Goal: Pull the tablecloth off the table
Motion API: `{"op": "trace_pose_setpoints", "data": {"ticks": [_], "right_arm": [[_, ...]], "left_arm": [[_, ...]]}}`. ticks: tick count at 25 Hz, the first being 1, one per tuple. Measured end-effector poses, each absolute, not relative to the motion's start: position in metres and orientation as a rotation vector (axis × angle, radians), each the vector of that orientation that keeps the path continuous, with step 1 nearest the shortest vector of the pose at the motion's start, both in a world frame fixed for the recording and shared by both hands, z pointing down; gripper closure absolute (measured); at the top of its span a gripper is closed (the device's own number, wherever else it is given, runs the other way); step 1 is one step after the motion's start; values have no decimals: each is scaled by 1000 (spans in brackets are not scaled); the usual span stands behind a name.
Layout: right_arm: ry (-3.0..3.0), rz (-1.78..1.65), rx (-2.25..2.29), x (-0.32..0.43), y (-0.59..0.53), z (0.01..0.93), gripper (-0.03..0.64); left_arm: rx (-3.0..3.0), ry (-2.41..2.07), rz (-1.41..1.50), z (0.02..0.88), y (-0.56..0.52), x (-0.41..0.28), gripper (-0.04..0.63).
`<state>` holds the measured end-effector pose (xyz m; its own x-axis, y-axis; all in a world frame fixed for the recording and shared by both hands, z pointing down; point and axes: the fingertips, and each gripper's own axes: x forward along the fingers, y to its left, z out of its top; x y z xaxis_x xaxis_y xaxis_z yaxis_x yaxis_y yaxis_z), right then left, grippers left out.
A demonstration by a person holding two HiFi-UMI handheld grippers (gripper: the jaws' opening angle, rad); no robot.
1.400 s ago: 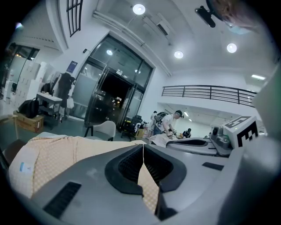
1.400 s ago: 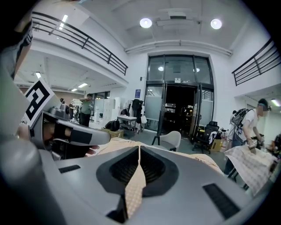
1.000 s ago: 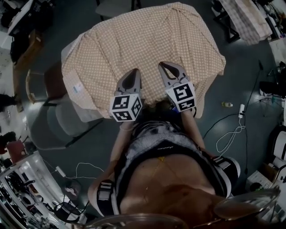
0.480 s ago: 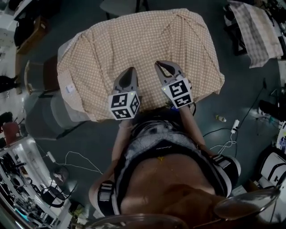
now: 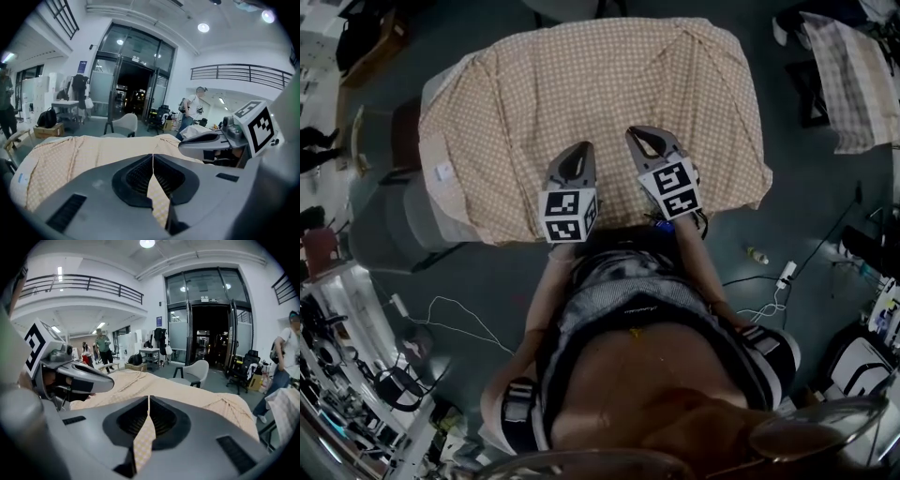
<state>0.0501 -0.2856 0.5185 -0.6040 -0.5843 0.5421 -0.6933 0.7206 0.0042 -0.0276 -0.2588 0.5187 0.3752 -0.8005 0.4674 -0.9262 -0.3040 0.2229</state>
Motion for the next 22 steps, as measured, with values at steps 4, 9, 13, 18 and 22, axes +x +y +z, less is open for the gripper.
{"op": "trace_pose_setpoints", "data": {"ticks": [4, 9, 13, 18, 22], "right_arm": [[-2427, 406, 974, 44, -286, 534, 552], [-2335, 423, 949, 44, -276, 573, 551], [-2253, 430, 872, 40, -266, 607, 551], [-2167, 459, 785, 36, -254, 649, 551], [-2079, 483, 732, 40, -246, 685, 551]], "left_arm": [[2180, -1462, 437, 541, -258, -32, 586], [2146, -1421, 525, 574, -253, -38, 586], [2086, -1368, 536, 597, -250, -45, 586], [2035, -1314, 558, 625, -247, -49, 586], [1992, -1253, 612, 651, -242, -46, 586]]}}
